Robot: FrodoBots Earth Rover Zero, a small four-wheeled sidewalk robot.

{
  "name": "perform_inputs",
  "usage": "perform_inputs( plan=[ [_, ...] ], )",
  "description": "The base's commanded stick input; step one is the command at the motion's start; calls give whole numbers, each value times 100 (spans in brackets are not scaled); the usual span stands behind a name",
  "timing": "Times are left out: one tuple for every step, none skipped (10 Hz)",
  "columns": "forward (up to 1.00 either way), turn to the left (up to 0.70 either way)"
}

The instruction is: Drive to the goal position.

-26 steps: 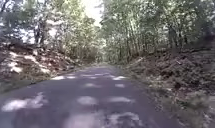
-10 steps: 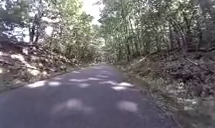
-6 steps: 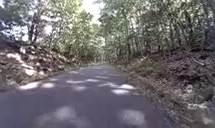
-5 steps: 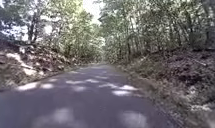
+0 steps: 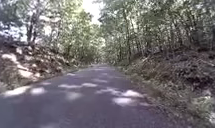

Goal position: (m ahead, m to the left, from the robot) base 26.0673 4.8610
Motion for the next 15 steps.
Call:
perform_inputs(
  plan=[
    [70,0],
    [70,0],
    [70,0],
    [70,0],
    [70,0],
    [70,0],
    [70,0],
    [70,0],
    [70,0],
    [70,0],
    [70,0],
    [70,0],
    [70,0],
    [70,0],
    [70,0]
  ],
)
